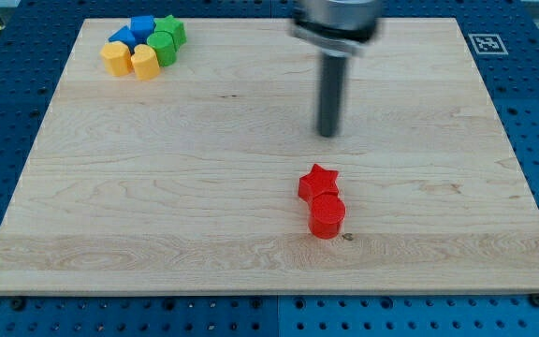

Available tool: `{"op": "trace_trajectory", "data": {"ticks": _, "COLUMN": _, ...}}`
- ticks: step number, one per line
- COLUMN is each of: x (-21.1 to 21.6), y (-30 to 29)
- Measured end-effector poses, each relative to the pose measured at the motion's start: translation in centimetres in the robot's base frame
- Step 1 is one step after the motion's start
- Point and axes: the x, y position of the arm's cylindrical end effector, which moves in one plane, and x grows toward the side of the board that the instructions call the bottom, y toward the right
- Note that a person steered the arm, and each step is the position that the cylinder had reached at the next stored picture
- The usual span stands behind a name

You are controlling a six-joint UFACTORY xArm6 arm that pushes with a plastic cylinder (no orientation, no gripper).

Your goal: Separate the red blocks

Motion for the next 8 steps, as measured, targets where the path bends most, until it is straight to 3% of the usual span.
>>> {"op": "trace_trajectory", "data": {"ticks": 1, "x": 7.9, "y": 6.6}}
{"op": "trace_trajectory", "data": {"ticks": 2, "x": 15.4, "y": 7.0}}
{"op": "trace_trajectory", "data": {"ticks": 3, "x": 18.0, "y": 6.3}}
{"op": "trace_trajectory", "data": {"ticks": 5, "x": 15.5, "y": -0.3}}
{"op": "trace_trajectory", "data": {"ticks": 7, "x": 10.2, "y": -1.8}}
{"op": "trace_trajectory", "data": {"ticks": 8, "x": 14.7, "y": -0.7}}
